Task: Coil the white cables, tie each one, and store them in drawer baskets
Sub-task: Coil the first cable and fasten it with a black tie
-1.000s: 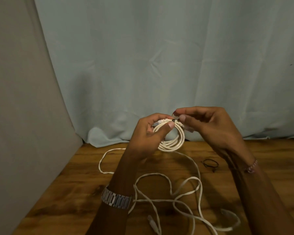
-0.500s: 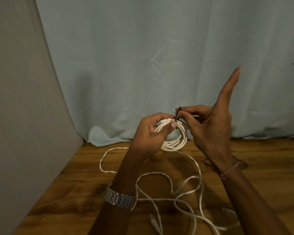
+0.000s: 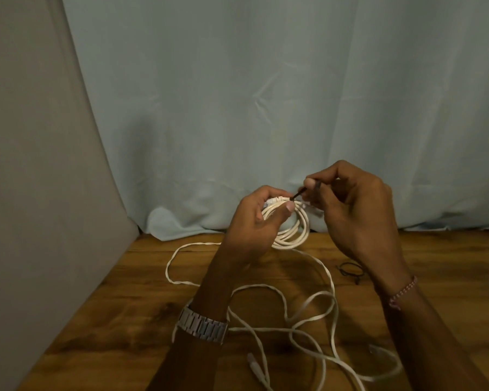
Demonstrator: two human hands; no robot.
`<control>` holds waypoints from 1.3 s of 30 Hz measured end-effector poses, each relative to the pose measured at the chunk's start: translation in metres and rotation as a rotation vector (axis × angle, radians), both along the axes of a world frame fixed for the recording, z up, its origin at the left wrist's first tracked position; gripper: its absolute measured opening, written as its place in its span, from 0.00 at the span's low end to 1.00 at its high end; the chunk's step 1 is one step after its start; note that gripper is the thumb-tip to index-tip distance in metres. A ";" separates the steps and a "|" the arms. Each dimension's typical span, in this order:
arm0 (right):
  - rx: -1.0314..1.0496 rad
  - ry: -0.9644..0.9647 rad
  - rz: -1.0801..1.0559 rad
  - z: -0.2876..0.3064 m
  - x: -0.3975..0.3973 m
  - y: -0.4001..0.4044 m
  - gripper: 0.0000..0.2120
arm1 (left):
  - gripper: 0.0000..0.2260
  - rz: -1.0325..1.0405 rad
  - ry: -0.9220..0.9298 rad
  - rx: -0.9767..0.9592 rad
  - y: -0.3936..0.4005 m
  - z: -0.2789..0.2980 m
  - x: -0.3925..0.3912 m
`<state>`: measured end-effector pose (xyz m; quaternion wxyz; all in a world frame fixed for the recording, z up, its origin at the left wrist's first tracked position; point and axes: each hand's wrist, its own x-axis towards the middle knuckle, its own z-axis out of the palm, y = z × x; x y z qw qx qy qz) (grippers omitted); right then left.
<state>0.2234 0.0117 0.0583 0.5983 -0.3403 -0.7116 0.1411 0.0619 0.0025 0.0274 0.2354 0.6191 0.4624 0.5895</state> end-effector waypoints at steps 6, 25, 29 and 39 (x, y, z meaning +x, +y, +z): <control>-0.120 0.004 0.092 0.007 0.002 -0.004 0.02 | 0.04 -0.020 -0.030 -0.007 0.000 0.001 -0.003; 0.064 -0.284 0.032 -0.005 -0.017 -0.019 0.07 | 0.10 -0.073 -0.439 -0.051 0.006 0.006 -0.009; 0.124 -0.320 0.039 -0.001 -0.013 -0.022 0.09 | 0.10 -0.156 -0.529 -0.070 0.004 0.008 -0.009; 0.276 -0.610 -0.088 0.003 -0.011 -0.030 0.11 | 0.17 -0.263 -0.634 -0.120 0.005 0.006 -0.007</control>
